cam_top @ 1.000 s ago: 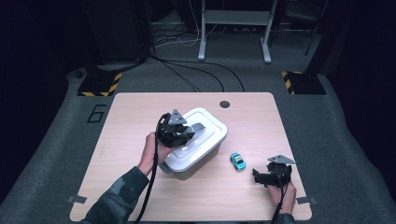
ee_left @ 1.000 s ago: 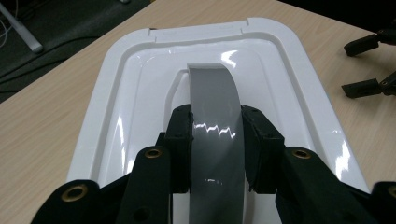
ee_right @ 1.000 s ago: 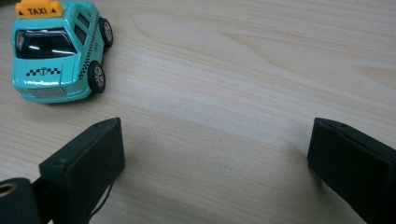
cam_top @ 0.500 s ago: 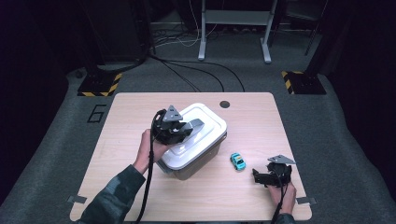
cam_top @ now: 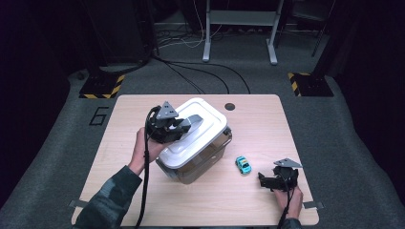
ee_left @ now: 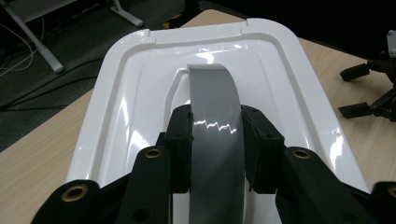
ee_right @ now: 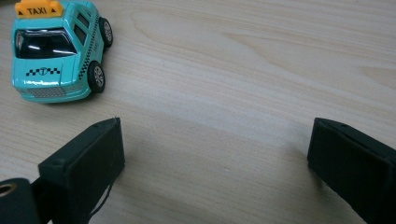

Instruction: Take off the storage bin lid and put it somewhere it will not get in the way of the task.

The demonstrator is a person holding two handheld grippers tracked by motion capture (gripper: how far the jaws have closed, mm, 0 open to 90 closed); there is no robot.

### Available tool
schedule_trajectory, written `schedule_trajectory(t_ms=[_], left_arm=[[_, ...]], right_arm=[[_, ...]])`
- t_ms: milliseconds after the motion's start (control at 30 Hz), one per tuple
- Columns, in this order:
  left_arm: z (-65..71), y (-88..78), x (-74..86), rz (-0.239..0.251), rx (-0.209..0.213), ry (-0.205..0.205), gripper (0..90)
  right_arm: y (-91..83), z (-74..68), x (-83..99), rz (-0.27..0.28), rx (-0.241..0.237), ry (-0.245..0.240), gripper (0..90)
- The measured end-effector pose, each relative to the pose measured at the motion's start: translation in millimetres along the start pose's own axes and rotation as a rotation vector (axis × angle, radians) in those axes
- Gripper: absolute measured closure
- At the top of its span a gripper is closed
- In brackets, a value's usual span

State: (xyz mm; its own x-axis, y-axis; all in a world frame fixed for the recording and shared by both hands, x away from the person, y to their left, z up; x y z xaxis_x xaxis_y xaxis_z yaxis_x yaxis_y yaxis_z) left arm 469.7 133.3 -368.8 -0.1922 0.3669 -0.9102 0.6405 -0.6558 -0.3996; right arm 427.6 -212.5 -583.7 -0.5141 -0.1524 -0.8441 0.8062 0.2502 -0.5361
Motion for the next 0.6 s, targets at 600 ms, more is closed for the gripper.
schedule_trajectory(t_ms=[600], left_arm=[[-41.1, -32.1, -8.8, 0.022, -0.087, -0.026, 66.4]], right_arm=[[0.0, 0.3, 0.2, -0.005, -0.003, -0.005, 3.0]])
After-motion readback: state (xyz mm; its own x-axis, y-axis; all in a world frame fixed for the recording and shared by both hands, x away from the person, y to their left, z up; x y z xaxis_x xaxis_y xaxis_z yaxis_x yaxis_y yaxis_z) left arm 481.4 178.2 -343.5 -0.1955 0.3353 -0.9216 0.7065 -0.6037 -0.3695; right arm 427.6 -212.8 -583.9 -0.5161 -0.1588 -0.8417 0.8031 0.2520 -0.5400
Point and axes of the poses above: each handheld gripper's, and its own axes: y roughly forward along the jaws, x roughly out of its underside, z roughly to its right, the point moved 8 cm from there along y, roughly forward along the jaws, and after that the axes turned 11 degrees about z, right-handed, at the moved point
